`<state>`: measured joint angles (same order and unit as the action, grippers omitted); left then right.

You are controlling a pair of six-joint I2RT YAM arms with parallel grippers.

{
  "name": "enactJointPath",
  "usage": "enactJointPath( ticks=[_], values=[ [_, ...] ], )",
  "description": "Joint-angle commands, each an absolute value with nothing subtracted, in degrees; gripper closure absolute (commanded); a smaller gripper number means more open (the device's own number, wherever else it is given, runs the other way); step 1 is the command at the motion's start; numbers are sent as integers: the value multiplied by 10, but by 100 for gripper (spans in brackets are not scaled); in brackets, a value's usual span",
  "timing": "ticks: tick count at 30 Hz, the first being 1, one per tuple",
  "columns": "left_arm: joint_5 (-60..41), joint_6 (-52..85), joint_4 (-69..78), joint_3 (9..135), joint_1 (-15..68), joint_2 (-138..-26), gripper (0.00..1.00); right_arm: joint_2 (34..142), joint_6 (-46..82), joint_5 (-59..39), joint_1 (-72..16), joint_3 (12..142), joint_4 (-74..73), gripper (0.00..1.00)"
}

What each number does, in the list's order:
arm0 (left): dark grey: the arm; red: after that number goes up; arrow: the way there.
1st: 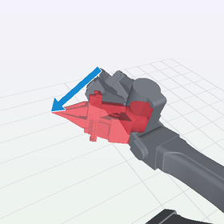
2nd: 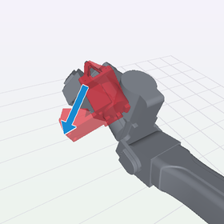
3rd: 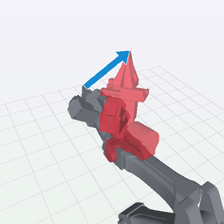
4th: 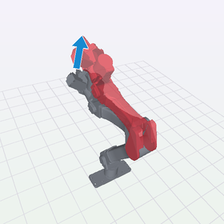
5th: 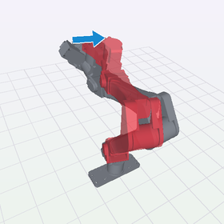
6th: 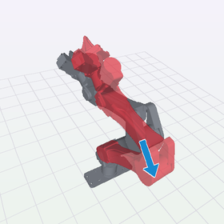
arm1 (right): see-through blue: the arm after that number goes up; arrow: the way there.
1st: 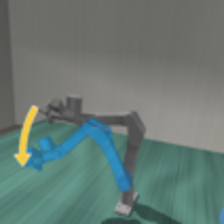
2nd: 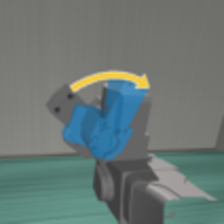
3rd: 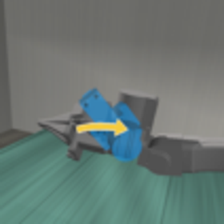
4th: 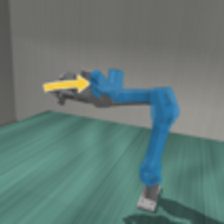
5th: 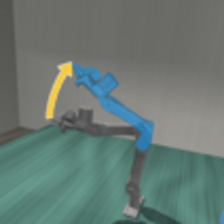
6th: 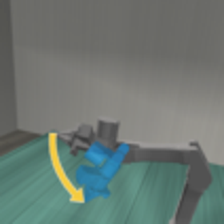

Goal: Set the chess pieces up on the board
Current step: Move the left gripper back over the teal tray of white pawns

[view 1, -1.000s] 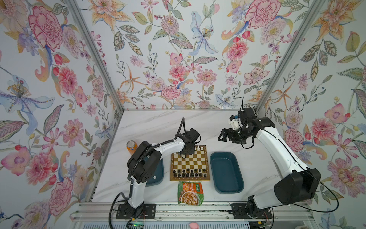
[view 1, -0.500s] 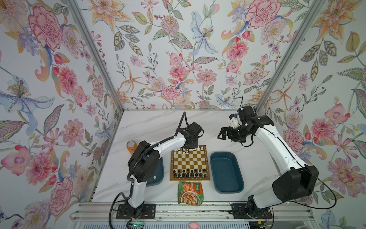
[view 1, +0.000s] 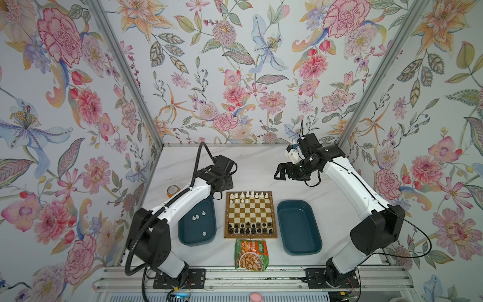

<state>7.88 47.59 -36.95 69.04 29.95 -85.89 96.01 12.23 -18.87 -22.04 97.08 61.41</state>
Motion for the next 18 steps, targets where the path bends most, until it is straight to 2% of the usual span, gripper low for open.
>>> enactJointPath(
  ticks=[1, 11, 18],
  values=[
    [92, 488, -376, 623, 286, -804, 66, 984, 128, -184, -237, 1001, 618, 1],
    [100, 519, -384, 459, 240, -666, 63, 1052, 136, -188, -290, 1079, 625, 1],
    [97, 508, -356, 396, 223, -667, 62, 1082, 139, -186, -311, 1110, 634, 1]
  ],
)
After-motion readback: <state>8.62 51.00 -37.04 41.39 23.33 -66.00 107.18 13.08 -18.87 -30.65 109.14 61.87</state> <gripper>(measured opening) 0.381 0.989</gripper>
